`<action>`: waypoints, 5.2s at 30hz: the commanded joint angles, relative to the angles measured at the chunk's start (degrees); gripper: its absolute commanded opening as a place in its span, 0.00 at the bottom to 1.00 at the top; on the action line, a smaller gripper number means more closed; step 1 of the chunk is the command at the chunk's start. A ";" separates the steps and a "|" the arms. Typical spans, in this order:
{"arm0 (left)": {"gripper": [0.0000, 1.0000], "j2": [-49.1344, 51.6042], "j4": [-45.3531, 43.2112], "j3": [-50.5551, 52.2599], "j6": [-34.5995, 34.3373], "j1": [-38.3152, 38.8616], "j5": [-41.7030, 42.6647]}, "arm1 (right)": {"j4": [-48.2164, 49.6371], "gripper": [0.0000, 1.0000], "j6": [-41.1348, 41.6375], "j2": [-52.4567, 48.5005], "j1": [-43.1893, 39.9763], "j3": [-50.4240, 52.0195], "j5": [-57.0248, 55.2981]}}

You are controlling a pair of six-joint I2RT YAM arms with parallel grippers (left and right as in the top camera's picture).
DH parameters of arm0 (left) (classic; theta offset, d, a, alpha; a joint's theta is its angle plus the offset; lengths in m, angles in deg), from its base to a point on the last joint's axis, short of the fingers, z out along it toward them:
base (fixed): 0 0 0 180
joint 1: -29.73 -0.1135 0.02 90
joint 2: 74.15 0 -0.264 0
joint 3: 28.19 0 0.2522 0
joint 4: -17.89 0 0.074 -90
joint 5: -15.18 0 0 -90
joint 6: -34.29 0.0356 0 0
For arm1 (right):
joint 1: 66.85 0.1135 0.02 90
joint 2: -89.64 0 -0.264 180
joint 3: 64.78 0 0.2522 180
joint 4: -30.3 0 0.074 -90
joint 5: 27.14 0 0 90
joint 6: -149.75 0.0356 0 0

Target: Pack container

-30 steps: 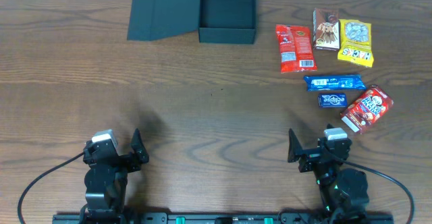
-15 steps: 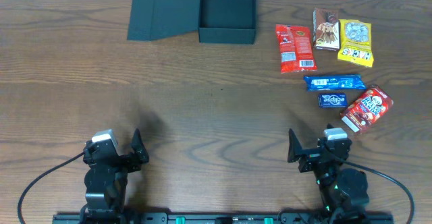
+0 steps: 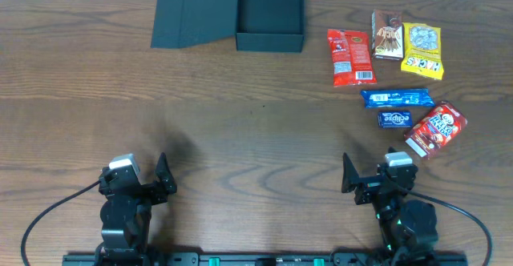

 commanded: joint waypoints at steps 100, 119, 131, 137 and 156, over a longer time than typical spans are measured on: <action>0.06 134.97 54.25 -125.44 -51.21 29.18 -7.48 | 0.07 0.99 -0.90 0.44 0.37 0.57 -0.61; 0.06 142.20 50.23 -125.42 -66.45 23.04 6.60 | 0.07 0.99 -0.92 0.44 0.37 0.57 -0.59; 0.06 142.31 65.22 -125.39 -38.60 25.27 -15.04 | 0.07 0.99 -0.92 0.44 0.37 0.57 -0.59; 0.06 142.31 60.87 -125.39 -19.87 27.58 -18.16 | 0.07 0.99 -0.92 0.44 0.37 0.57 -0.59; 0.06 142.31 55.65 -112.24 -15.43 29.07 -16.98 | 0.07 0.99 -0.92 0.44 0.37 0.57 -0.59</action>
